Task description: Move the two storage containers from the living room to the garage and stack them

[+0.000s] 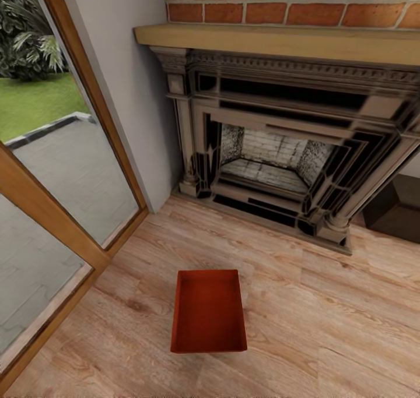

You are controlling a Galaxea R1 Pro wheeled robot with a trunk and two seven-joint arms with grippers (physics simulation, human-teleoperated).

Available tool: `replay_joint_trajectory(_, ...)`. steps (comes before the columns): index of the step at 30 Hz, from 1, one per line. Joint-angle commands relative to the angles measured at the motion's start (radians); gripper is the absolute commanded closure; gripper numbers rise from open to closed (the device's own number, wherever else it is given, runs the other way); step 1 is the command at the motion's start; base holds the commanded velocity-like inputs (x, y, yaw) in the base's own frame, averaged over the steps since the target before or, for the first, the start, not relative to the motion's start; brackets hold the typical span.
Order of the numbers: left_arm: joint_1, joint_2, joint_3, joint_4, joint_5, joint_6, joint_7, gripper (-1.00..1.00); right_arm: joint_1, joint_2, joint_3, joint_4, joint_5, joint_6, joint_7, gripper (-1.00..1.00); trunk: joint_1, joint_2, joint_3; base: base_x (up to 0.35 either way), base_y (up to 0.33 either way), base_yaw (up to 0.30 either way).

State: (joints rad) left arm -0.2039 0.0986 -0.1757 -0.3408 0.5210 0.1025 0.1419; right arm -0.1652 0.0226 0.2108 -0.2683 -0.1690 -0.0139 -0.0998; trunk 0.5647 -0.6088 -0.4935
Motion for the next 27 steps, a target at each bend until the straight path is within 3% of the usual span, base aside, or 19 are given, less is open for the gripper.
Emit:
replay_joint_trajectory(1, 0.000, 0.001, -0.008, -0.003, 0.008, 0.005, 0.008, -1.00, 0.000, 0.000, 0.009, 0.000, -0.010, -0.001, -0.006, -1.00, 0.000, -0.001, -0.003, 0.000, 0.000, 0.000)
replay_joint_trajectory(27, 0.001, 0.001, -0.008, -0.003, 0.008, 0.005, 0.008, -1.00, 0.000, -0.003, 0.009, 0.000, -0.007, -0.011, -0.002, -1.00, 0.000, -0.001, -0.045, 0.000, 0.000, 0.000)
